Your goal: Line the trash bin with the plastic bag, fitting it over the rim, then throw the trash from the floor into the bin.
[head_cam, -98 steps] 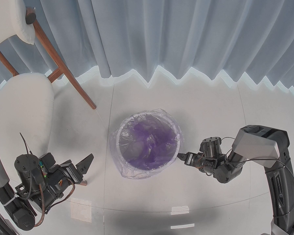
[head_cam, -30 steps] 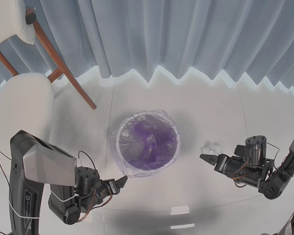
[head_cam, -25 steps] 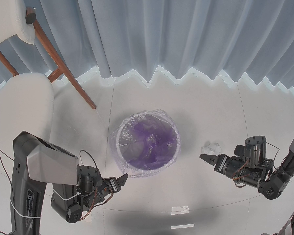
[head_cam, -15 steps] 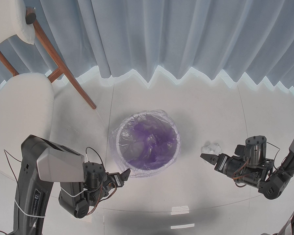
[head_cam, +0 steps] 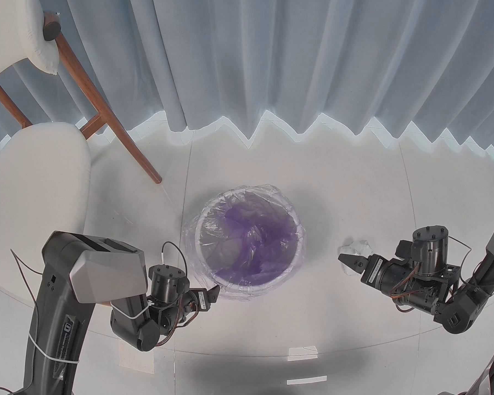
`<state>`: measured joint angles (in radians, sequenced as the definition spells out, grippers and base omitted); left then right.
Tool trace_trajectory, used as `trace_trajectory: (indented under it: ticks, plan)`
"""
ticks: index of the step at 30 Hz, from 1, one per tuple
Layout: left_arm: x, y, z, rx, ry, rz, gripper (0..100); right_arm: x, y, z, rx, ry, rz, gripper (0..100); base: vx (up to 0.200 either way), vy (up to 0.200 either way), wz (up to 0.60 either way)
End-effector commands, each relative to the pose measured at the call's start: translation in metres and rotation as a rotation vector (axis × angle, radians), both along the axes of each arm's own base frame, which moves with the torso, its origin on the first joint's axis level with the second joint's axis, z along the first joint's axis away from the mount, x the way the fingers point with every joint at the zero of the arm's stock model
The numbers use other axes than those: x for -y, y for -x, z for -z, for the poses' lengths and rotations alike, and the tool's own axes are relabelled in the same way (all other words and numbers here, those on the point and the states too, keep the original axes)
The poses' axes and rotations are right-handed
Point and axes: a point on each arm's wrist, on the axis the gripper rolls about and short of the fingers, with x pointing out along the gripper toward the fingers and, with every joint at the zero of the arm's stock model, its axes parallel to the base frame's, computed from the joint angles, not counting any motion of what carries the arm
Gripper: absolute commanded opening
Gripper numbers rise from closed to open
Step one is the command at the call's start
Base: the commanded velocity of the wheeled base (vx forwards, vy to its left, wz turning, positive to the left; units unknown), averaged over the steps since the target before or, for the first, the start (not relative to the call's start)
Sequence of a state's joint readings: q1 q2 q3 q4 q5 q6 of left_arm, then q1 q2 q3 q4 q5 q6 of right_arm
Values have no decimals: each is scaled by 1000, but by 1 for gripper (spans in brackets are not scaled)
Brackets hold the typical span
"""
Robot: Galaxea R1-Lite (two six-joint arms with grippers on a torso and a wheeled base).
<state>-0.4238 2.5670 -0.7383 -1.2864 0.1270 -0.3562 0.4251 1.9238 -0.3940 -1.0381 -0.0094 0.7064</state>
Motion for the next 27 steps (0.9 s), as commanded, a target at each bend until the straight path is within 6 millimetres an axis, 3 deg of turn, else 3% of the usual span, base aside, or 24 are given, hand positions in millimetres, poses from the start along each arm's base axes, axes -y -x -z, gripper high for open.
trace_trajectory:
  ticks: [1, 10, 15, 18, 22, 23, 25, 27]
  plan:
    - [3, -10, 5, -56, -46, 5, 100, 0, 0, 0, 1, 0, 2, 100, 0, 0, 0]
    - [15, -44, -6, -37, -80, 17, 100, 0, 2, 0, -3, 2, 2, 100, 0, 0, 0]
    - [14, -43, -5, -64, -96, 20, 100, 2, 4, 2, -6, 3, 3, 100, 0, 0, 0]
    - [10, -30, -10, -86, -104, 21, 100, 3, 5, 3, -12, 6, 3, 100, 0, 0, 0]
    - [1, 2, -50, -88, -105, 37, 100, 6, 10, 7, -35, 17, 6, 100, 0, 0, 0]
    - [1, 2, -50, -88, -105, 37, 100, 6, 10, 7, -35, 17, 6, 100, 0, 0, 0]
    - [-8, 30, -76, -86, -99, 47, 100, 7, 13, 10, -46, 23, 10, 100, 0, 0, 0]
    - [-11, 36, -81, -87, -99, 47, 100, 8, 14, 10, -48, 26, 13, 100, 0, 0, 0]
